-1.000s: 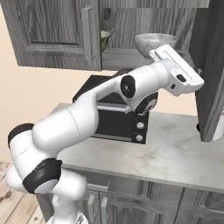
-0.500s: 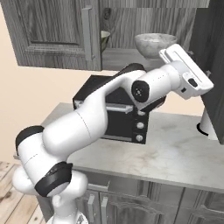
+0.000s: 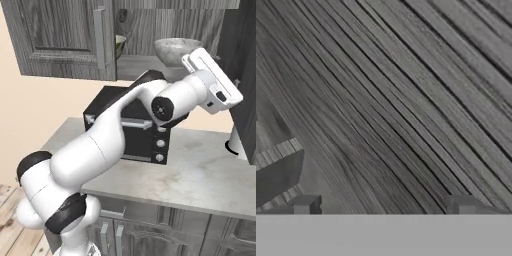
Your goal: Move the bowls from the cabinet to the plates on the dining table.
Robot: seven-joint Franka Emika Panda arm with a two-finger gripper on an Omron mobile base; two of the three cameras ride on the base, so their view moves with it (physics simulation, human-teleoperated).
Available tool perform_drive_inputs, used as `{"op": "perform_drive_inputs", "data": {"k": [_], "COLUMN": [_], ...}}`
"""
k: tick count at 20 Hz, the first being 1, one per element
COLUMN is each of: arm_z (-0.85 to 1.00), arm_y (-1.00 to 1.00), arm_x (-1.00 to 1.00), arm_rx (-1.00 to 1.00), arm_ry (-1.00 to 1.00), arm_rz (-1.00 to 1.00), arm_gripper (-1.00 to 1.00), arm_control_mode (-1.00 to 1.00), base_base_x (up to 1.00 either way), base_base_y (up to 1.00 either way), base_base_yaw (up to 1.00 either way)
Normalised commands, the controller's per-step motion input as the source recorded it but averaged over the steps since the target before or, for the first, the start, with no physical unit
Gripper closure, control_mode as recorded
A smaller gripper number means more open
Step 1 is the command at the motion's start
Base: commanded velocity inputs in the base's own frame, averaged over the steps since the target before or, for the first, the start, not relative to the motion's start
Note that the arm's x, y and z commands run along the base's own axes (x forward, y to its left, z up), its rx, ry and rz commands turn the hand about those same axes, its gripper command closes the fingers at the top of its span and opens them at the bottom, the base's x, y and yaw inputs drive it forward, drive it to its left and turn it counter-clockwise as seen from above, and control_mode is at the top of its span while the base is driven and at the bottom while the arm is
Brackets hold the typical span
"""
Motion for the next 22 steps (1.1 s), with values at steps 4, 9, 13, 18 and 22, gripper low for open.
{"op": "perform_drive_inputs", "data": {"k": [4, 9, 13, 18, 22], "arm_z": [-0.08, -0.04, 0.15, 0.25, 0.21], "arm_y": [0.44, 0.45, 0.37, 0.33, 0.32], "arm_x": [-0.34, -0.41, -0.42, -0.45, -0.37], "arm_rx": [-0.04, -0.12, -0.12, -0.07, -0.02], "arm_ry": [-0.04, 0.0, 0.07, 0.09, 0.16], "arm_rz": [0.02, 0.03, 0.03, 0.04, 0.02], "arm_gripper": [-1.0, -1.0, -1.0, -1.0, -1.0], "arm_control_mode": [-1.0, -1.0, -1.0, -1.0, -1.0], "base_base_x": [0.0, 0.0, 0.0, 0.0, 0.0], "base_base_y": [0.0, 0.0, 0.0, 0.0, 0.0], "base_base_yaw": [0.0, 0.0, 0.0, 0.0, 0.0]}}
